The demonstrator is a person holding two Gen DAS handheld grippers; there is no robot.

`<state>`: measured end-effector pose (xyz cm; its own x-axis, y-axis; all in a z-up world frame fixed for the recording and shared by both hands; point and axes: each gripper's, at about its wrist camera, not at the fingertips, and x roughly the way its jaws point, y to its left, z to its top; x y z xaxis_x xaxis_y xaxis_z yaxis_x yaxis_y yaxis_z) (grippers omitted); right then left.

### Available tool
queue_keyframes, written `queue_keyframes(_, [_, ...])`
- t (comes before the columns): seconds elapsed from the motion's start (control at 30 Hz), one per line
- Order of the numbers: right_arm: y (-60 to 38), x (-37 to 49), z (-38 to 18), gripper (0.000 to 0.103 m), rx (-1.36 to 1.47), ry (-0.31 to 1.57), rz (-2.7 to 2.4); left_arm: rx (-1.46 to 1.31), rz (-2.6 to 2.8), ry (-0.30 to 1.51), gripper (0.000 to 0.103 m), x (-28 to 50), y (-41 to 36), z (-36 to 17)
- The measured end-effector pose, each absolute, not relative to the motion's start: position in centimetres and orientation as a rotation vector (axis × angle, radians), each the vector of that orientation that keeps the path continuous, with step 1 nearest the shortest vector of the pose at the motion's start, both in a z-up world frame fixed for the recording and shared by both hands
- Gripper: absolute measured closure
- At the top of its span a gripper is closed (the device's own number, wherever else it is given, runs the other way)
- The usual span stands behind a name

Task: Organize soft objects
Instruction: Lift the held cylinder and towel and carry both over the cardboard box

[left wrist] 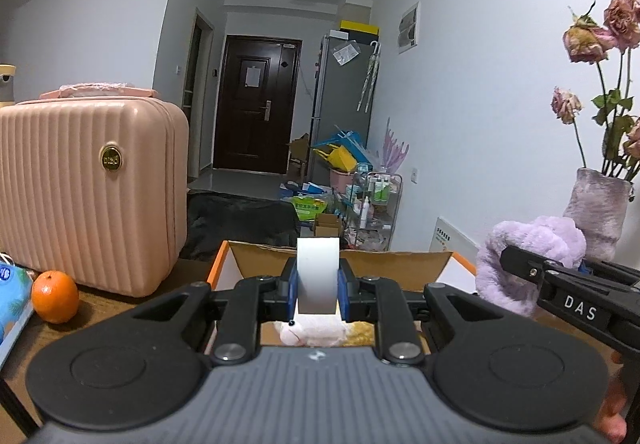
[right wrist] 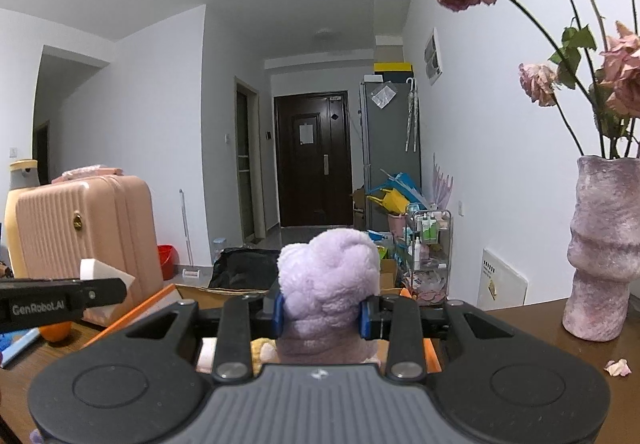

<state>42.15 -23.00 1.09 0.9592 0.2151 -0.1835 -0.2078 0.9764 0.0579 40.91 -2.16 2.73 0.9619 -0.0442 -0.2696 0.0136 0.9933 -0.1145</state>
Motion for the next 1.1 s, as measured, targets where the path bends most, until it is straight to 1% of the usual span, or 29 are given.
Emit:
queue_keyframes(0.6, [-21.5,47.0,0.7,0.071,-0.061,0.233,0.286,-0.043,0.012,0.286,0.083,46.2,-2.0,1.6])
queue_keyframes(0.93, [-20.9,48.1,-0.3,0.071,-0.085,0.310,0.283,-0.004,0.035,0.357,0.083,48.2,-1.8,-0.1])
queue_keyframes(1.03, [-20.8,48.2,-0.4,0.070,-0.089,0.322,0.281,0.024,0.045,0.361,0.083,48.3,-2.1,-0.6])
queue_keyframes(1.1, [-20.8,48.4,-0.4,0.066,-0.090,0.334,0.276,0.026,0.041,0.366,0.083,48.4,-2.2,-0.8])
